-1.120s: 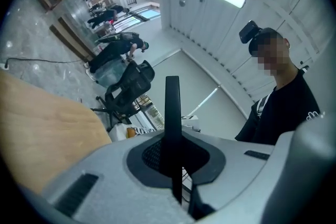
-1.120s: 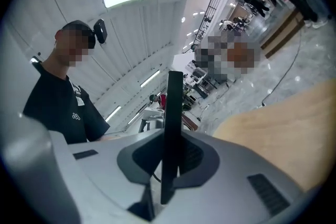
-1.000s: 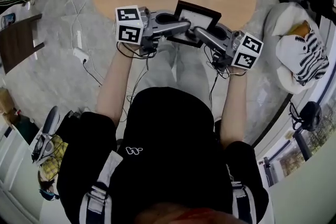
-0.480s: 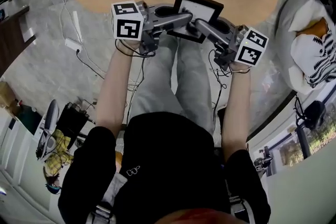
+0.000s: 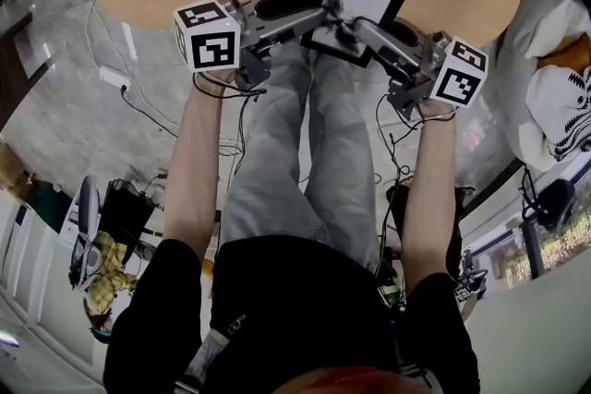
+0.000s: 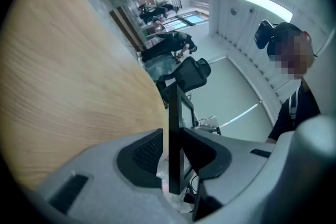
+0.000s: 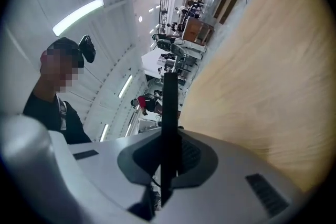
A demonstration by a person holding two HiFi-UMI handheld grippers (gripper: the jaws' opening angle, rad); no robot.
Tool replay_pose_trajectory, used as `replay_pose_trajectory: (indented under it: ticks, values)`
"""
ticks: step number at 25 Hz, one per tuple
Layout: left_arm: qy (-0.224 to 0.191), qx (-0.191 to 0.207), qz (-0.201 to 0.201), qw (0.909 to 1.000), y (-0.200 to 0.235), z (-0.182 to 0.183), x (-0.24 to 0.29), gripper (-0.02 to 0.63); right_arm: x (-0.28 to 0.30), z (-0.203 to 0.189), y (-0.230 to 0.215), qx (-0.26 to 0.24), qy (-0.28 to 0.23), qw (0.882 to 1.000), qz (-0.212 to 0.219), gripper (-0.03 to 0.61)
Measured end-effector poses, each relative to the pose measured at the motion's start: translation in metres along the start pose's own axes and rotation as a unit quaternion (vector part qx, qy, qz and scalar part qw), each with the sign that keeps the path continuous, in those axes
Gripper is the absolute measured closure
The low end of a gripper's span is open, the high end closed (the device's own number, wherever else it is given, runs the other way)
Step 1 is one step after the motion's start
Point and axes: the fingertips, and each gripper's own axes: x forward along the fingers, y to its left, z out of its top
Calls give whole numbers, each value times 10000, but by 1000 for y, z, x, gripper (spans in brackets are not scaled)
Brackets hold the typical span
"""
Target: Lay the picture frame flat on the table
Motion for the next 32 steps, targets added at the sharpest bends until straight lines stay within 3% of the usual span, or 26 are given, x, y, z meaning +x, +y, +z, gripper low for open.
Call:
replay_pose_trajectory:
  ticks: [2,4,5,6,7,11,15,18,22,26,32]
  values:
    - [-26,66,463,9989,20,-3,-8,499,0,2,-18,53,-3,9998,-200,557]
    - [-97,407,1270,9910,42,-3,-20,499,1,6,-34,120,-56,9992,-380,557]
    - [-161,606,1720,9831,52,-1,-28,525,3,10,-42,163,-104,9987,-480,557]
    - [-209,756,2075,9751,60,0,-36,604,6,13,-51,195,-136,9978,-612,557]
    - [-229,842,2275,9699,65,1,-41,604,11,16,-60,206,-128,9968,-766,557]
    - [-204,874,2371,9673,66,-2,-42,604,30,21,-89,143,82,9918,-1263,557]
    - [36,992,2506,9630,62,-23,-29,604,29,17,-103,232,93,9887,-1480,557]
    - [101,968,2407,9657,56,-33,-23,604,28,16,-108,333,39,9868,-1587,557]
    - [199,986,2375,9662,53,-41,-26,604,23,14,-122,244,57,9738,-2262,540]
    - [195,941,2338,9675,52,-44,-34,604,17,16,-128,-362,93,9504,-3087,485]
    - [153,907,2308,9686,51,-48,-44,604,7,17,-142,-1270,338,8910,-4346,365]
